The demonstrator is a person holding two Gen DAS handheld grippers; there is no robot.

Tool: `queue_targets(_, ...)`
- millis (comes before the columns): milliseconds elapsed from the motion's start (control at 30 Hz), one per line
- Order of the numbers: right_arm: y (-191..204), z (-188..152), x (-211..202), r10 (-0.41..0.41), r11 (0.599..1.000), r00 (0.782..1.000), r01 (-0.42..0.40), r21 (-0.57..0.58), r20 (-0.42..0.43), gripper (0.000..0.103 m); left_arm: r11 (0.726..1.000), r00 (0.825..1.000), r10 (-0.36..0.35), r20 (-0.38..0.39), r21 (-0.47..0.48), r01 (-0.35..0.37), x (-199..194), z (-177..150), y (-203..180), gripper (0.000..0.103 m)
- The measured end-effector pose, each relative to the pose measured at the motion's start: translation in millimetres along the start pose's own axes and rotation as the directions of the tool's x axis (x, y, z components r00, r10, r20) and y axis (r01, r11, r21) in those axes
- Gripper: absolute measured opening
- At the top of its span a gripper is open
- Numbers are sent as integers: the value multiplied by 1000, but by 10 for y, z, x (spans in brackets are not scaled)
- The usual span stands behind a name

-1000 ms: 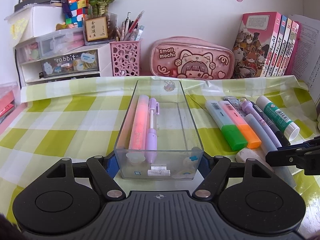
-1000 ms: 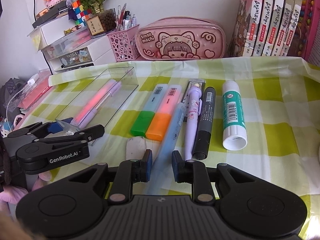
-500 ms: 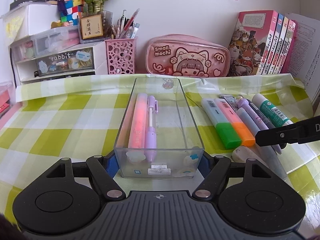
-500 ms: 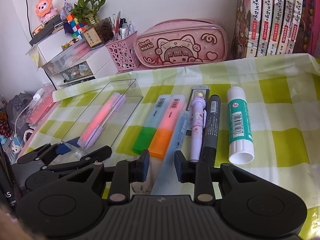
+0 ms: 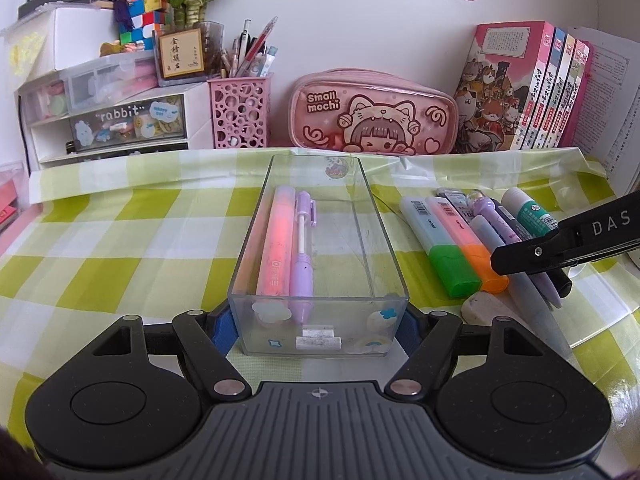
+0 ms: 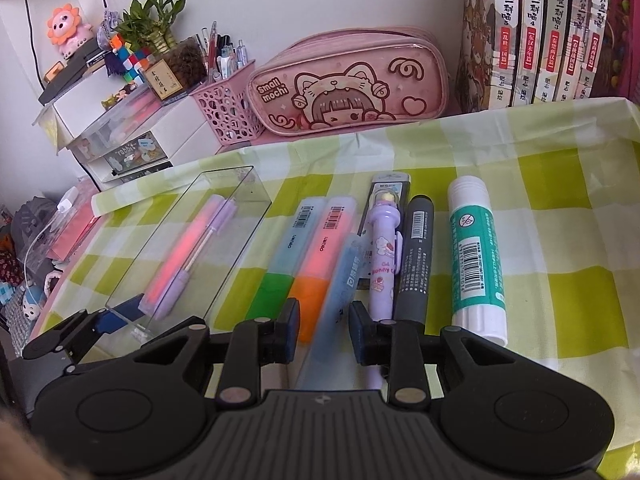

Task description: Organize stationery

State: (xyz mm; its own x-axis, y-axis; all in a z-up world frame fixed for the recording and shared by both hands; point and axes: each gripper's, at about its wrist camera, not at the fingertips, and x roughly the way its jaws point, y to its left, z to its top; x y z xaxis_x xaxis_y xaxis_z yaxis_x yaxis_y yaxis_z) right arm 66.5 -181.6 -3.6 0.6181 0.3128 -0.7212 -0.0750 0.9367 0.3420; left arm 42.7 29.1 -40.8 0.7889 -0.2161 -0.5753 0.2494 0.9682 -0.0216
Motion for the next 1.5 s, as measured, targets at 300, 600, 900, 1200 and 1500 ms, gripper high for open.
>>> queue_targets(300, -114, 57, -29, 24, 998, 1000, -22, 67, -18, 23, 1000, 1000, -11, 3, -6, 11, -8, -1, 10, 73)
queue_targets(600, -147, 173, -76, 5, 996, 1000, -3, 90, -16, 12, 1000, 1000, -28, 6, -11, 28, -9, -1, 18, 73)
queue_targets(900, 27, 186, 64, -56, 998, 997, 56, 2, -61, 30, 1000, 1000, -29, 5, -9, 29, -10, -4, 23, 74)
queue_targets(1200, 62, 177, 106, -24, 1000, 998, 23, -18, -57, 32, 1000, 1000, -29, 2, 1, 29, -7, -4, 7, 74)
queue_targets(1500, 15, 128, 35, -10, 1000, 999, 10, -2, -43, 19, 1000, 1000, -26, 2, 4, 26, -8, -5, -15, 73)
